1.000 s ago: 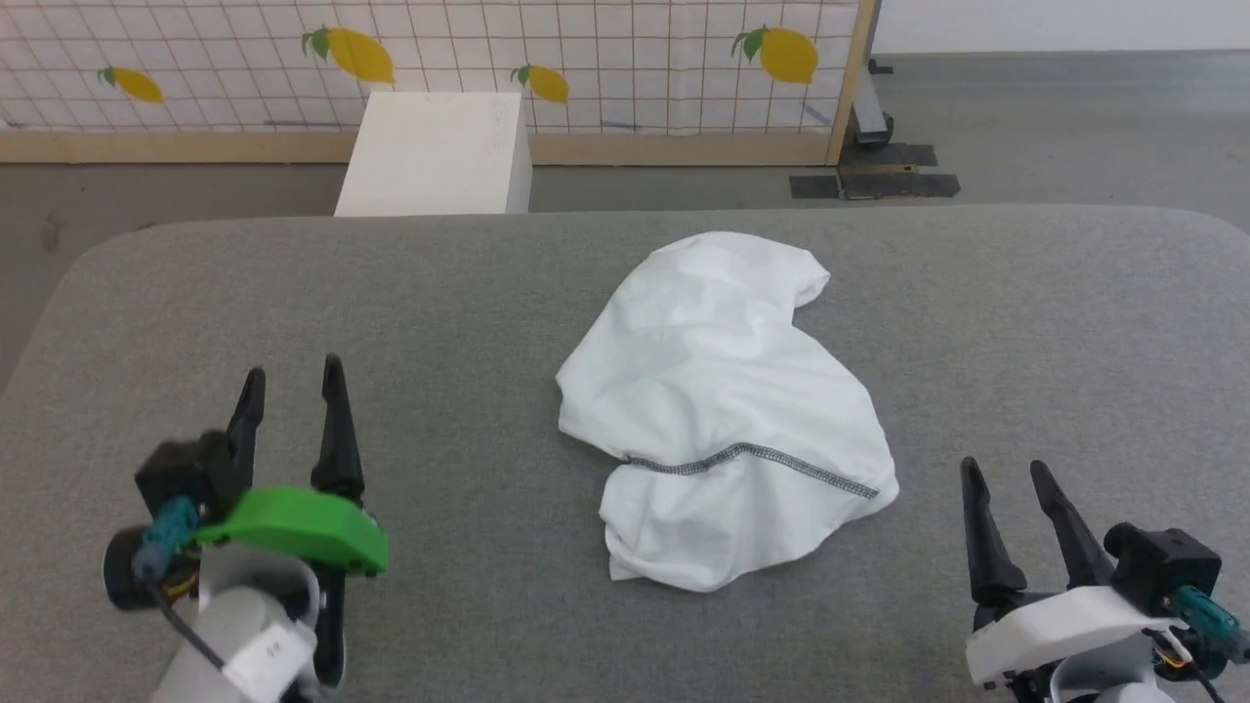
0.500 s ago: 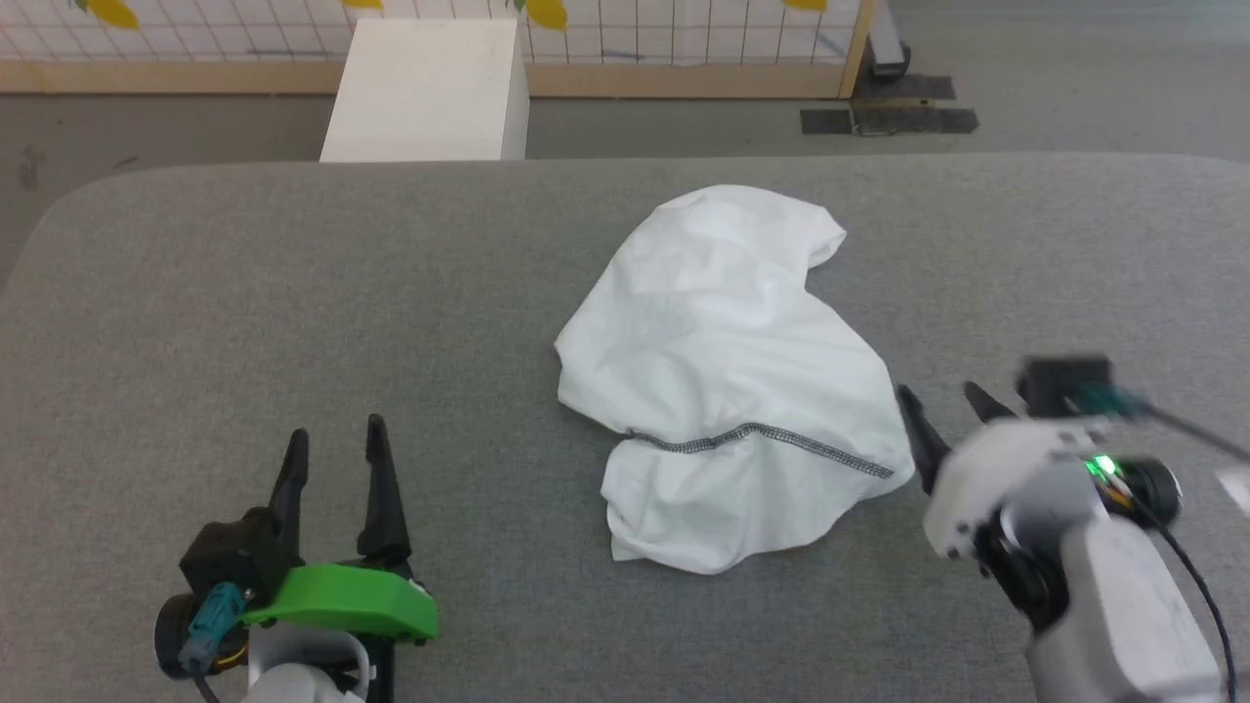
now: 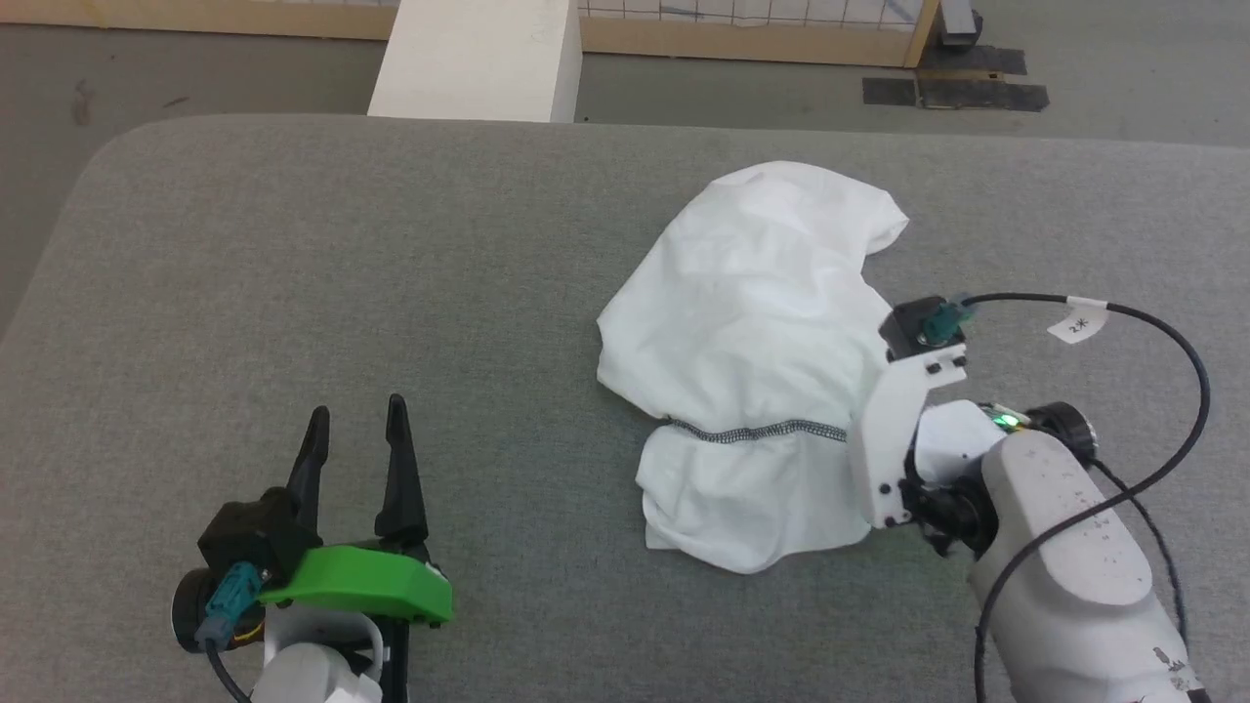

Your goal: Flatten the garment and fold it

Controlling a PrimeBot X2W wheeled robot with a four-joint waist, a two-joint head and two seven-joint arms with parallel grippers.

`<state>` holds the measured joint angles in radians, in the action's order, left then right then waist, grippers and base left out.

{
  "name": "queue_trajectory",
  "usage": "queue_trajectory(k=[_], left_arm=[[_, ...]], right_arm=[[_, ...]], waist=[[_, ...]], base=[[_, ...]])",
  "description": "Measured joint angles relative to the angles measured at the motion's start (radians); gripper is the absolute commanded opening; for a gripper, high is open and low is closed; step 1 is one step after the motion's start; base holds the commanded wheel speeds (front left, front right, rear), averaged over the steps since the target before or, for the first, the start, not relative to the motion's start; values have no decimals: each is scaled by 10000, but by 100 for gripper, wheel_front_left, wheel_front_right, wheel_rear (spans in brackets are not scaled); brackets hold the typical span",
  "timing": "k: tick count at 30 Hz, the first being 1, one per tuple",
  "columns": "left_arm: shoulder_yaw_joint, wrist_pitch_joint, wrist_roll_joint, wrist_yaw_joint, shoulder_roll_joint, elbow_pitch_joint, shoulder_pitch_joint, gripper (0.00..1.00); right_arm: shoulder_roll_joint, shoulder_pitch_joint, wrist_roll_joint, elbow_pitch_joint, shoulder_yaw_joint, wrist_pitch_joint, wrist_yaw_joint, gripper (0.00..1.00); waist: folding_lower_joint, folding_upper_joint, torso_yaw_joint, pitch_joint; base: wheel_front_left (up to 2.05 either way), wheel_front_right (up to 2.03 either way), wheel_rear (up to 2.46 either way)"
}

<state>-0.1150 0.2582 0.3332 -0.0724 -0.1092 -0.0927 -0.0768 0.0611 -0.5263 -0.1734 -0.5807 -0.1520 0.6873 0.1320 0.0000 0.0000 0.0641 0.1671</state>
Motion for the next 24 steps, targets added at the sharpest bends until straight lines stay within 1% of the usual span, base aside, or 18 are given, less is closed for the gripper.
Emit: queue_trajectory(k=[1, 2, 5, 8, 10, 13, 15, 16, 17, 18, 21, 22, 24], left_arm=[[36, -2, -12, 15, 25, -21, 1, 100], [96, -2, -15, 23, 59, -40, 7, 100], [299, 0, -31, 56, 115, -35, 53, 100], [337, 0, -84, 119, 157, -73, 58, 100], [330, -2, -84, 192, 215, -136, 54, 100], [284, 0, -84, 280, 268, -232, 41, 100], [265, 0, -84, 318, 314, -303, 34, 100], [263, 0, -84, 355, 337, -336, 31, 100], [276, 0, -84, 376, 357, -374, 30, 100], [284, 0, -84, 376, 364, -395, 31, 100], [351, 0, -92, 412, 372, -483, 34, 100], [362, 0, -96, 420, 382, -518, 36, 100], [370, 0, -107, 420, 399, -550, 48, 100]], right_arm=[[-8, 11, -366, 184, -150, -31, 0, 0], [12, 58, -853, 531, -508, -29, 0, 0], [-21, 468, -2096, 1641, -1756, -4, 0, 0], [-94, 1117, -3022, 2493, -3122, 79, 0, 0], [-100, 1578, -3730, 2732, -3942, 130, 0, 0], [-104, 1968, -4477, 2778, -4878, 123, 0, 0], [-111, 2034, -4700, 2696, -5112, 82, 0, 0], [-111, 2034, -4704, 2673, -5087, -67, 0, 40], [-117, 2034, -4707, 2663, -4907, -322, 0, 100], [-115, 2031, -4707, 2671, -4782, -451, 0, 100], [-113, 2033, -4966, 2955, -3835, -1068, 0, 100], [-115, 2034, -5085, 3156, -3358, -1260, 0, 100], [-82, 2044, -4959, 3524, -2307, -1578, 0, 100]], waist=[[0, 0, 9, -25], [0, 0, 13, -69], [0, 0, -34, -186], [0, 0, -102, -269], [0, 0, -131, -289], [0, 0, -125, -263], [0, 0, -118, -269], [0, 0, -123, -276], [0, 0, -134, -294], [0, 0, -143, -307], [0, 0, -190, -391], [0, 0, -197, -433], [0, 0, -200, -524]], base=[[0, 0, 0], [0, 0, 0], [0, 0, 0], [0, 0, 0], [0, 0, 0], [0, 0, 0], [0, 0, 0], [0, 0, 0], [0, 0, 0], [0, 0, 0], [0, 0, 0], [0, 0, 0], [0, 0, 0]])
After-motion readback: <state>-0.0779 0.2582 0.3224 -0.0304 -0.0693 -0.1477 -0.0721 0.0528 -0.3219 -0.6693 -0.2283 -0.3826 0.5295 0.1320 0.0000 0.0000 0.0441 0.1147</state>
